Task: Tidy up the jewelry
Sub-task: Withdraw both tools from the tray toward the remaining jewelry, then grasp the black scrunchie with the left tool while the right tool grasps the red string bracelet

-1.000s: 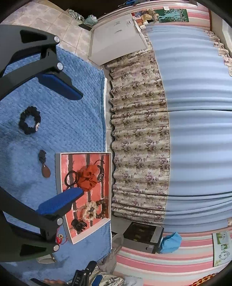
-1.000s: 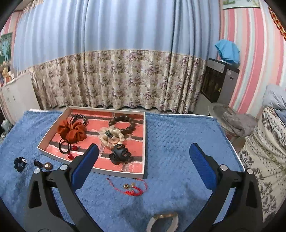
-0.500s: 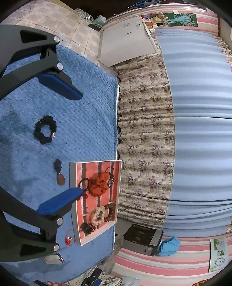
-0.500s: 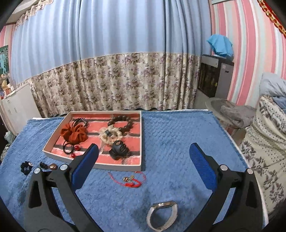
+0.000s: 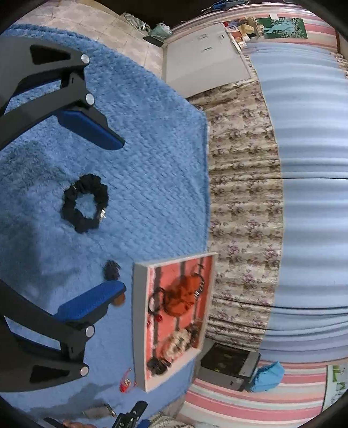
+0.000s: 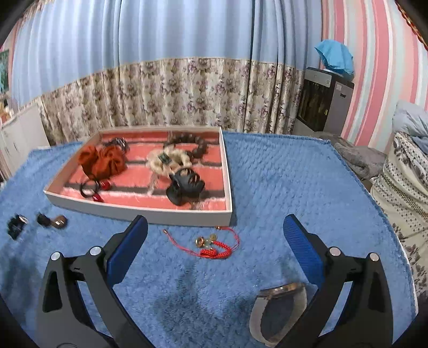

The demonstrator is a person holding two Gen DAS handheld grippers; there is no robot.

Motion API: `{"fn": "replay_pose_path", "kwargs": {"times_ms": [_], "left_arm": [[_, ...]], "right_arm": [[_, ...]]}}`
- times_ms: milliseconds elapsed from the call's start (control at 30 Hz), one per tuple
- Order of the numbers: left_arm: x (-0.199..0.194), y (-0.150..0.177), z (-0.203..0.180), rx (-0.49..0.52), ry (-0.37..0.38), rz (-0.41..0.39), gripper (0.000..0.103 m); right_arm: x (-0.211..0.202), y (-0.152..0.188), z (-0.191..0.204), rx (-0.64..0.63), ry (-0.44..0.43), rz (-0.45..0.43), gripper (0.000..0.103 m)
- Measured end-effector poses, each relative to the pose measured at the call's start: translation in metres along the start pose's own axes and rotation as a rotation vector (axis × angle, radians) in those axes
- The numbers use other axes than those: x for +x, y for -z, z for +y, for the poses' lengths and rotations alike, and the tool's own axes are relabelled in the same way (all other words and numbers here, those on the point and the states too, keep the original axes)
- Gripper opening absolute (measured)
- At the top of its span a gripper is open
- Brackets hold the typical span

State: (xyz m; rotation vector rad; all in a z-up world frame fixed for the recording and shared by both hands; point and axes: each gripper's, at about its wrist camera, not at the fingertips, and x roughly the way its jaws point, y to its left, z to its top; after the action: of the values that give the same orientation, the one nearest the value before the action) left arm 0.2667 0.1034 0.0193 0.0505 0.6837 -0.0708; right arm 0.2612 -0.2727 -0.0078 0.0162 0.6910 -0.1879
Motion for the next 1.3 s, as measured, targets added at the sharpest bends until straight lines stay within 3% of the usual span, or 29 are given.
{"fn": "replay_pose_path", "kwargs": {"times_ms": [233, 500, 600, 667, 800, 967, 1167, 1267, 1300], "left_arm": [[0.027, 0.013, 0.018, -0.029, -0.006, 0.049, 0.095], [0.051, 0.026, 0.035, -0.056, 0.0, 0.121, 0.091], [0.057, 0.029, 0.039, -0.074, 0.03, 0.151, 0.084], [0.058, 0.03, 0.041, -0.085, 0.045, 0.164, 0.08], [0.06, 0.031, 0.043, -0.093, 0.059, 0.173, 0.078], [0.064, 0.032, 0.037, -0.079, 0.077, 0.189, 0.069], [0.064, 0.033, 0.037, -0.084, 0.098, 0.185, 0.053], [0.063, 0.033, 0.034, -0.071, 0.093, 0.179, 0.037], [0.063, 0.034, 0.033, -0.069, 0.087, 0.18, 0.028]], "right_arm": [[0.025, 0.013, -0.001, 0.005, 0.004, 0.052, 0.098], [0.053, 0.024, 0.004, -0.027, -0.001, 0.145, 0.084], [0.06, 0.025, 0.001, -0.015, -0.012, 0.176, 0.081], [0.065, 0.025, 0.0, -0.007, -0.031, 0.199, 0.071], [0.066, 0.026, -0.001, 0.001, -0.045, 0.206, 0.071], [0.066, 0.024, 0.005, -0.016, -0.065, 0.198, 0.054], [0.065, 0.023, 0.007, -0.024, -0.107, 0.195, 0.035], [0.065, 0.023, 0.008, -0.029, -0.116, 0.192, 0.025], [0.064, 0.023, 0.009, -0.033, -0.125, 0.191, 0.023]]}}
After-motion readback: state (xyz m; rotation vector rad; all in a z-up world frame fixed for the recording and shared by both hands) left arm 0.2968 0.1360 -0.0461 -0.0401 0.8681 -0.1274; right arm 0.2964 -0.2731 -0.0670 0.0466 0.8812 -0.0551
